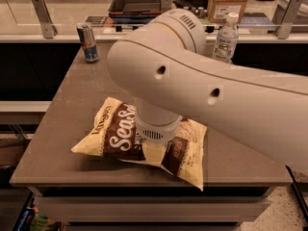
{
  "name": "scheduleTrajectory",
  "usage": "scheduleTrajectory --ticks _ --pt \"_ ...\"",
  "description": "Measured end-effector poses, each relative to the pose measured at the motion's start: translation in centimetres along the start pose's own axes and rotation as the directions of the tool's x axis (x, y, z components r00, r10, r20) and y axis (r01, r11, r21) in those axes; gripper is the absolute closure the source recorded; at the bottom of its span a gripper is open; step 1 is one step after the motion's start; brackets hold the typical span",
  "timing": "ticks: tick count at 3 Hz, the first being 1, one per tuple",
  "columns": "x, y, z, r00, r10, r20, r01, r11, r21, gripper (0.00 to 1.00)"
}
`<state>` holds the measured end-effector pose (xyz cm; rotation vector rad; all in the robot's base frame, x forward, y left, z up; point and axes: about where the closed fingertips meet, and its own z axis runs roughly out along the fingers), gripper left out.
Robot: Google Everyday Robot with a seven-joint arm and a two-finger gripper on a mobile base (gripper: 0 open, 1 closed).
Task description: Move brown chip bag near redbull can
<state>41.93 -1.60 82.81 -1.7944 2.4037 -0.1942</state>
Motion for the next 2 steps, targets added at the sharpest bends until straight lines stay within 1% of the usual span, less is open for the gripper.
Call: scheduleTrajectory --ticks 1,2 --pt "-0.02 -0.12 -0.65 1.000 0.000 0.000 0.000 1.0000 0.000 0.88" --pt "-0.02 -0.13 -0.71 1.000 0.000 0.000 0.000 1.0000 0.000 1.00"
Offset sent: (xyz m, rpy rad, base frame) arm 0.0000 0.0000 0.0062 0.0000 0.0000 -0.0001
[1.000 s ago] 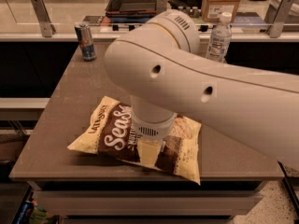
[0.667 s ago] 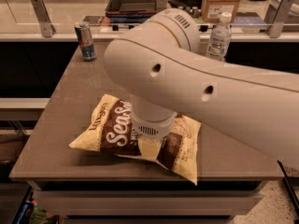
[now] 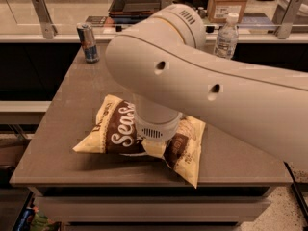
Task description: Move brown chip bag near redbull can
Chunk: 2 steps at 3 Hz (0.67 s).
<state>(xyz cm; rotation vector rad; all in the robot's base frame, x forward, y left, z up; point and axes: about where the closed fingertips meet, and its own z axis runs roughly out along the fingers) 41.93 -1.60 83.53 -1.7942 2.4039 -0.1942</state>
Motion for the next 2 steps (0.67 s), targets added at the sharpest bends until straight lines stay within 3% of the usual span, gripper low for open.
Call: scheduleTrajectory --ticks 1,2 --pt "0.0 0.0 0.0 1.000 0.000 0.000 0.000 1.0000 0.000 1.00" --pt "-1.4 -2.7 -0.7 1.000 -0.015 0.027 0.014 0.9994 0.033 1.00"
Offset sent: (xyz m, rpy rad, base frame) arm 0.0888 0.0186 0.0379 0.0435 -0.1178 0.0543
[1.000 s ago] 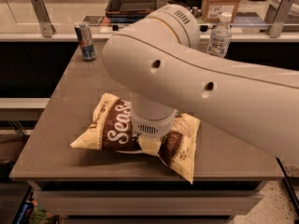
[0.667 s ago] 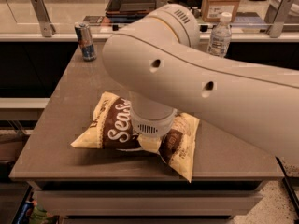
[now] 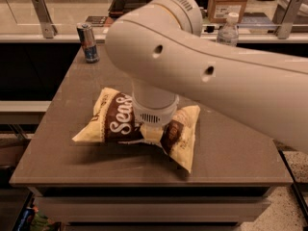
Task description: Move brown chip bag near redbull can
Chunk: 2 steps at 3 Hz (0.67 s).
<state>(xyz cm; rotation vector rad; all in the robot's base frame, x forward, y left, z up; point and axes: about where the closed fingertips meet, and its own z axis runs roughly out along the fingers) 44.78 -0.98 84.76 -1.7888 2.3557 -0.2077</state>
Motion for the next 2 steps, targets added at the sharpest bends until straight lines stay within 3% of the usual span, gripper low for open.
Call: scheduleTrajectory --ticks 1,2 --pt "-2.4 -4.3 -1.2 0.999 -0.019 0.028 0.018 0.9990 0.040 1.00" --pt "-4.7 -7.4 -2.6 0.996 0.012 0.085 -0.017 0.9982 0.057 1.00"
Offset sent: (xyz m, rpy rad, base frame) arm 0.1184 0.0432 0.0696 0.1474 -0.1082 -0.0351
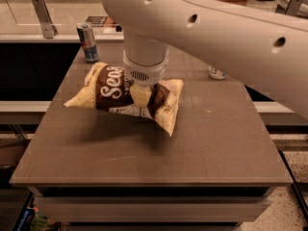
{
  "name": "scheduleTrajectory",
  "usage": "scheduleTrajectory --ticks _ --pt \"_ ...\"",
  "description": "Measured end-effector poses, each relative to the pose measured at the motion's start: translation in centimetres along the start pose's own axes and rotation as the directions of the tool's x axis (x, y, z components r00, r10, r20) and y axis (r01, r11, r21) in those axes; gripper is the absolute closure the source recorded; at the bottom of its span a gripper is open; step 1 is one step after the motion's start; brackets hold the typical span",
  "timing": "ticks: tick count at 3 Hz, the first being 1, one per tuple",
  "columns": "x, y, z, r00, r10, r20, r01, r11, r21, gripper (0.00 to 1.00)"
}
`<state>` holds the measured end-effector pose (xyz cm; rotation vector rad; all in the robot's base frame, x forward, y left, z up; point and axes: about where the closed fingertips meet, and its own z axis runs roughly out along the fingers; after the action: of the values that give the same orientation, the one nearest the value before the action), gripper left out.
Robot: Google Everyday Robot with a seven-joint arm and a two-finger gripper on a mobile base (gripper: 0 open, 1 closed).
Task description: Move brown chip bag near redbull can
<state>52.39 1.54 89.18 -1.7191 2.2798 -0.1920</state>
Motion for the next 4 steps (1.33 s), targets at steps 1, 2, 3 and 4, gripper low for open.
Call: scheduleTrajectory --ticks 1,2,3,4 --pt "-1.6 -3.0 -0.8 0.996 0.092 0.022 -0.092 0.9949 0.040 1.00" --pt "-2.2 -7.5 -1.1 0.971 0.236 0.026 -0.237 0.9679 0.083 1.00" --pt "-2.1 -12.9 -1.1 0.935 0.355 0.024 -0.355 0.9251 0.135 1.00" --pt "-2.6 -17.5 -0.7 0.888 0.460 0.011 -0.451 0.8669 0.211 1.00"
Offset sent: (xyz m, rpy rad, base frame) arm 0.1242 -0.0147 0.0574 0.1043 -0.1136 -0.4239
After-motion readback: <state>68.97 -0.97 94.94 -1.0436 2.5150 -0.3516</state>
